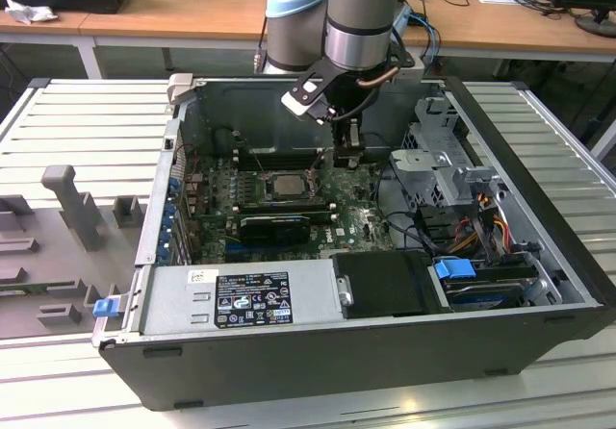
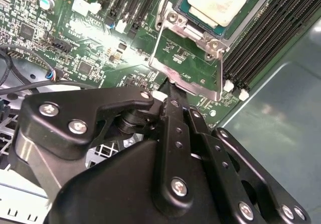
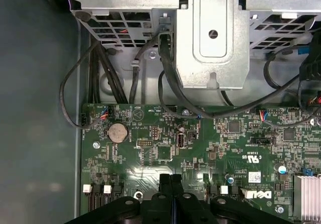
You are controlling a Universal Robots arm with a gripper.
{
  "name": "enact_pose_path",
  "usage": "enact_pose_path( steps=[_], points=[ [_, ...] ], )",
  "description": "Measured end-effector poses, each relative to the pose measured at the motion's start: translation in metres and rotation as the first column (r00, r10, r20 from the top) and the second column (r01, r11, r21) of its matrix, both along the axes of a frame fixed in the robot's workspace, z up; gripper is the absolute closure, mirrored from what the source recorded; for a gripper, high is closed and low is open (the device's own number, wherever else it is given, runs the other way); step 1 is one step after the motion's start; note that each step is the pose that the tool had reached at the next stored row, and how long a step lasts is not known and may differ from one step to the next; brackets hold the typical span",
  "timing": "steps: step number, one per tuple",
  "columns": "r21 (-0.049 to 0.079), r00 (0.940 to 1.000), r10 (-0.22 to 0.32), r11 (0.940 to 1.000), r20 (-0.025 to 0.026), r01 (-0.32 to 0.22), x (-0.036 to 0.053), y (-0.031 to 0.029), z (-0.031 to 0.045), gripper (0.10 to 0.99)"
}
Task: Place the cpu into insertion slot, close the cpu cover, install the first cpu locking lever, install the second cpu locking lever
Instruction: 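Close the cpu cover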
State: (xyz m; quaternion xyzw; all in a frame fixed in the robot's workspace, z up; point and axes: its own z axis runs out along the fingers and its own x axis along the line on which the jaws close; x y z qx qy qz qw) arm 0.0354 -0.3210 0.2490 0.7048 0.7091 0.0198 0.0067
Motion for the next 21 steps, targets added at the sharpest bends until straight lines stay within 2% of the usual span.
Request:
enact_pose_path(
  steps=[21],
  points=[
    [0.000,1.0000,0.000,1.0000,0.0000,0.000,-0.0104,0.0000,0.0000,0.980]
  ],
)
